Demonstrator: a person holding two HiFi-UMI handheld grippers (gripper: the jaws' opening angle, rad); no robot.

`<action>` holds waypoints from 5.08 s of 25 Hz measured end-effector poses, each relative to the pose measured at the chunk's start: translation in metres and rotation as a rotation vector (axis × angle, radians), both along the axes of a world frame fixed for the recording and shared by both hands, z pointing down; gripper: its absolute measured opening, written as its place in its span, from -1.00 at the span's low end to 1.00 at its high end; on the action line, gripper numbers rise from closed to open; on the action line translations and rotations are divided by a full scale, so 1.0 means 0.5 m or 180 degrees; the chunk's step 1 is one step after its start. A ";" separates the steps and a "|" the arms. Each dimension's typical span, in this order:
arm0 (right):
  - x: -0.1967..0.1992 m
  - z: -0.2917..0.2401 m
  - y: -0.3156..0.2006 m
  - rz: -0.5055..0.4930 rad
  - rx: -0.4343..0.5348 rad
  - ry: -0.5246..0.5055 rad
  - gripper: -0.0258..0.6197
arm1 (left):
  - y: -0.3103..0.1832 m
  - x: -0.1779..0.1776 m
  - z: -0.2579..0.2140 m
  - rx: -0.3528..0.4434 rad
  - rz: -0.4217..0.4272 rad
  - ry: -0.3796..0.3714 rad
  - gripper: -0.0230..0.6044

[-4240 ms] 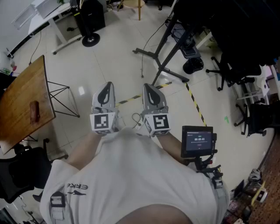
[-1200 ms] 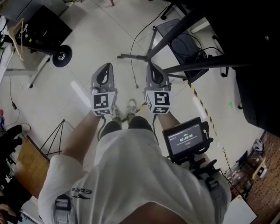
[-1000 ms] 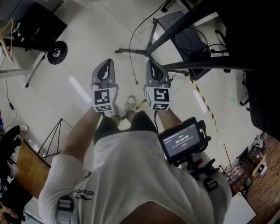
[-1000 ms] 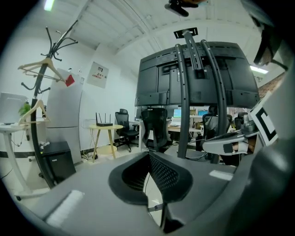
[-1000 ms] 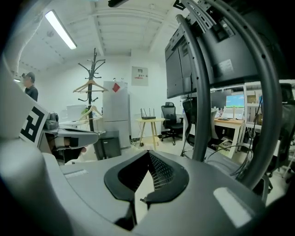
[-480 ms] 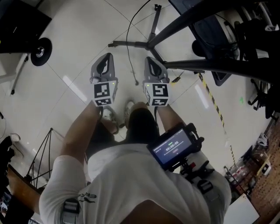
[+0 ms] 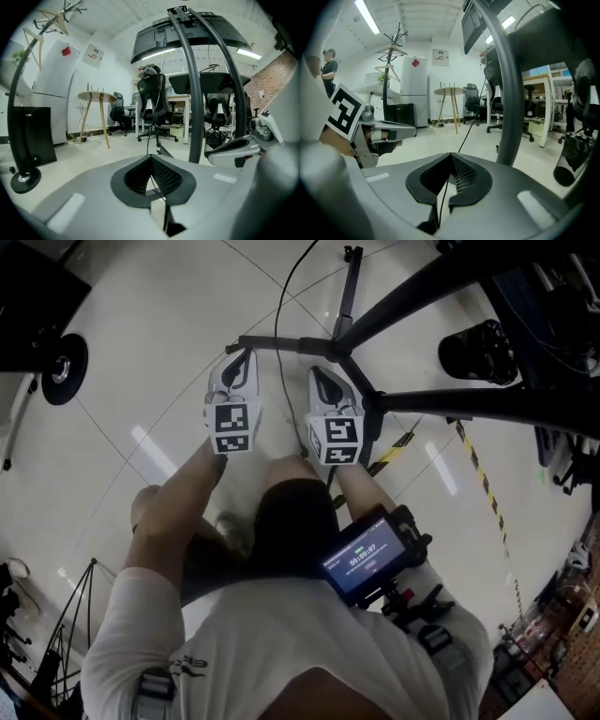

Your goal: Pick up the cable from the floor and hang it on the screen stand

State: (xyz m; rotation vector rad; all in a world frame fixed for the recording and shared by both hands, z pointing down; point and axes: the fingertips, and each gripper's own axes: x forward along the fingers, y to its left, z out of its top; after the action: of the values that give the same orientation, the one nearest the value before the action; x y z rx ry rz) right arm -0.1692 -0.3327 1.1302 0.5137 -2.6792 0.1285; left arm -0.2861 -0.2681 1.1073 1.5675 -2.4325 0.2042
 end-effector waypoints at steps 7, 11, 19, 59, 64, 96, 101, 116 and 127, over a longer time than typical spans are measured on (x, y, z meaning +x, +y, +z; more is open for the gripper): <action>-0.006 0.147 -0.010 0.0084 -0.0103 0.0048 -0.88 | -0.029 0.007 0.162 -0.0104 0.0087 0.0102 -0.92; 0.006 0.208 0.008 0.0063 -0.0207 0.0133 -0.88 | -0.019 0.026 0.221 -0.0188 0.0107 0.0206 -0.92; 0.010 0.378 0.066 -0.0139 -0.0311 0.0587 -0.71 | 0.033 0.051 0.314 -0.0340 0.0120 0.0372 -0.92; 0.021 0.106 0.048 0.0041 0.0263 0.0879 -0.81 | 0.016 -0.022 0.061 -0.0098 -0.0032 0.0463 -0.92; 0.036 -0.094 0.051 0.0030 0.0298 0.0892 -0.81 | 0.016 -0.022 -0.132 -0.0037 -0.0032 0.0474 -0.92; 0.030 -1.334 0.130 -0.0132 0.1118 -0.0119 -0.81 | 0.160 0.028 -1.186 0.0327 -0.0128 -0.0057 -0.92; 0.018 -1.453 0.154 -0.0136 0.1248 -0.0385 -0.81 | 0.212 0.015 -1.246 0.0416 -0.0192 -0.0160 -0.92; 0.033 -1.717 0.162 -0.0031 0.1551 -0.0985 -0.81 | 0.219 0.025 -1.256 0.0423 -0.0040 -0.0292 -0.92; 0.114 -1.887 0.182 -0.0029 0.1720 -0.1307 -0.81 | 0.137 0.112 -1.174 0.0043 0.0373 -0.0224 -0.68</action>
State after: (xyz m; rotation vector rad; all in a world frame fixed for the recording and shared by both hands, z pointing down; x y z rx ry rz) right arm -0.1124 -0.2417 0.1867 0.6948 -3.1147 -0.5678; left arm -0.2303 -0.1999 0.5203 1.7387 -2.4002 0.2689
